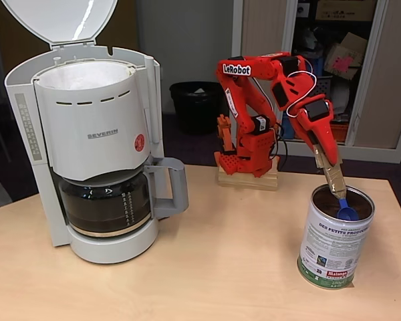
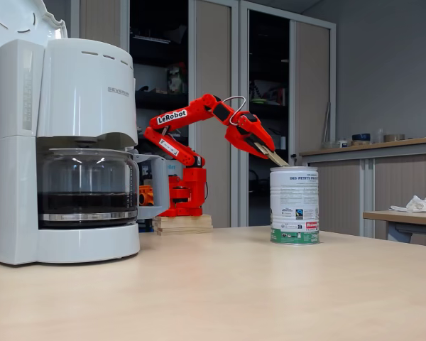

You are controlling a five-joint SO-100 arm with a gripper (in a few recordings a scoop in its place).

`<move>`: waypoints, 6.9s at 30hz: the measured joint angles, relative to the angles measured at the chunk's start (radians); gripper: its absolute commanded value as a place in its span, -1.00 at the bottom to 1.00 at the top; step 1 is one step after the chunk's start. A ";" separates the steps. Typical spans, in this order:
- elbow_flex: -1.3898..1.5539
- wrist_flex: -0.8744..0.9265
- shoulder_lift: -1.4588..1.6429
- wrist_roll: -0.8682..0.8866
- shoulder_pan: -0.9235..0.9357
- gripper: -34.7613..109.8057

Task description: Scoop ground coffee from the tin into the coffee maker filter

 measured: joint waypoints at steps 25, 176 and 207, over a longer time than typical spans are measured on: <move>-0.028 -0.114 -0.184 0.124 0.002 -0.39; 0.799 0.202 0.756 -0.225 0.684 -0.52; 0.799 0.202 0.758 -0.225 0.684 -0.52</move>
